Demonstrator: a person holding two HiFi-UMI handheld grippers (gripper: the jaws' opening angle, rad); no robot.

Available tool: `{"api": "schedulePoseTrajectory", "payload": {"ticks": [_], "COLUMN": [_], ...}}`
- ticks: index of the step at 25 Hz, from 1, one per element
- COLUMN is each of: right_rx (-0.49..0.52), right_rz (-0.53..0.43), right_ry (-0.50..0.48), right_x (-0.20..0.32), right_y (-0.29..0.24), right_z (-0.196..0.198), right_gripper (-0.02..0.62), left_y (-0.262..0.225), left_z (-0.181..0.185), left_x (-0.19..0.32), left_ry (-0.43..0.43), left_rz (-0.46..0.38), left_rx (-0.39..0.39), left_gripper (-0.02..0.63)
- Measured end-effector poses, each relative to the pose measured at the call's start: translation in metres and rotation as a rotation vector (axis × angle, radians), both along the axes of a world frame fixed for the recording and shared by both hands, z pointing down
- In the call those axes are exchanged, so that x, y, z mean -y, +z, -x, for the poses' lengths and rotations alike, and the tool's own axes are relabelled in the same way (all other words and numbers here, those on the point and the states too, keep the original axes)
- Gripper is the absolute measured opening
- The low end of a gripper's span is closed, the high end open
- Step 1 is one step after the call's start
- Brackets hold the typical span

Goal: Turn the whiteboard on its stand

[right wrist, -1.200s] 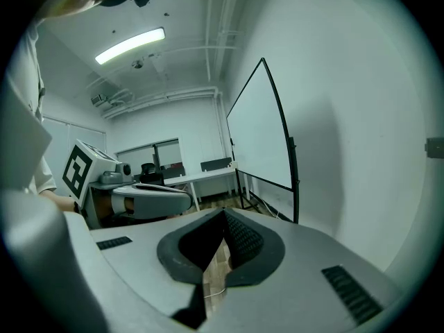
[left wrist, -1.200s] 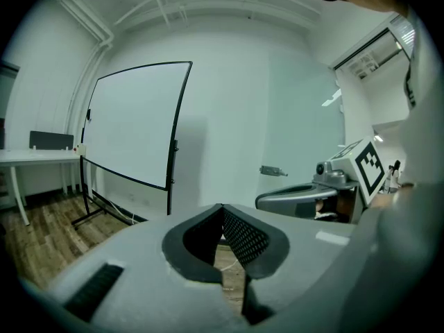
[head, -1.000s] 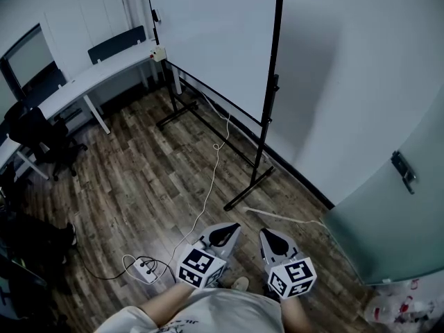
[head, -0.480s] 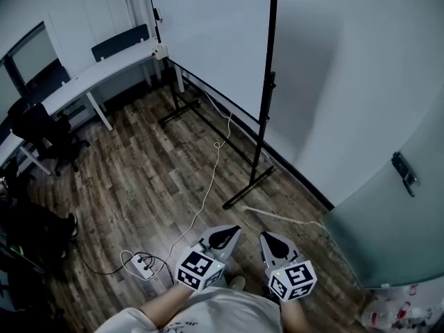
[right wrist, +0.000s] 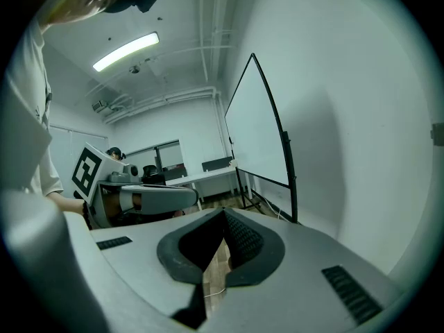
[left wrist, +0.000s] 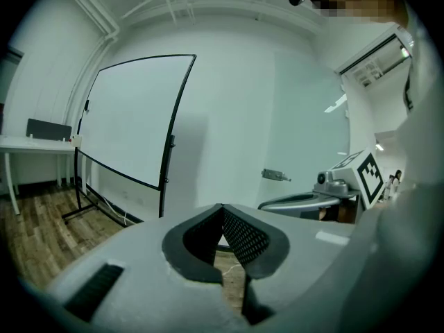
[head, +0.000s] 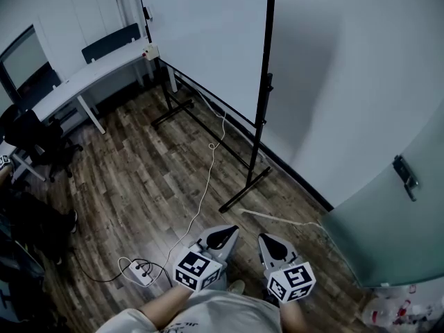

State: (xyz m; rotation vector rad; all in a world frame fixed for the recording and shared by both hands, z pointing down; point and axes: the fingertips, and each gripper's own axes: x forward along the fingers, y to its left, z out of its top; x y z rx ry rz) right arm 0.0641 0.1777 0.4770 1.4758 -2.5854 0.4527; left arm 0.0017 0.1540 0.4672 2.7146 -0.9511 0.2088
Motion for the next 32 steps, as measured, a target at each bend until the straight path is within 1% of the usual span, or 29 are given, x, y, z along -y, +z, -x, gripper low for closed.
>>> {"api": "schedulePoseTrajectory", "payload": {"ticks": [7, 13, 16, 20, 24, 32], "right_rx": [-0.013, -0.019, -0.019, -0.018, -0.027, -0.034], "right_rz": [-0.005, -0.035, -0.042, -0.052, -0.073, -0.061], "right_ry": [0.040, 0.067, 0.085, 0.101, 0.106, 0.086], "right_x": [0.077, 0.147, 0.175, 0.199, 0.213, 0.241], "right_y": [-0.002, -0.010, -0.012, -0.018, -0.022, -0.021], "right_z": [-0.003, 0.004, 0.007, 0.019, 0.026, 0.028], "right_gripper": [0.006, 0.006, 0.006, 0.006, 0.006, 0.006], "left_y": [-0.003, -0.009, -0.013, -0.016, -0.017, -0.017], "left_z": [0.001, 0.004, 0.009, 0.022, 0.026, 0.031], "left_x": [0.079, 0.151, 0.179, 0.203, 0.219, 0.247], "left_ry": [0.044, 0.078, 0.092, 0.107, 0.119, 0.075], "left_rz": [-0.018, -0.051, -0.061, -0.062, -0.064, -0.051], "left_rx": [0.007, 0.009, 0.013, 0.000, -0.008, -0.012], "left_gripper": [0.011, 0.011, 0.011, 0.011, 0.011, 0.011]}}
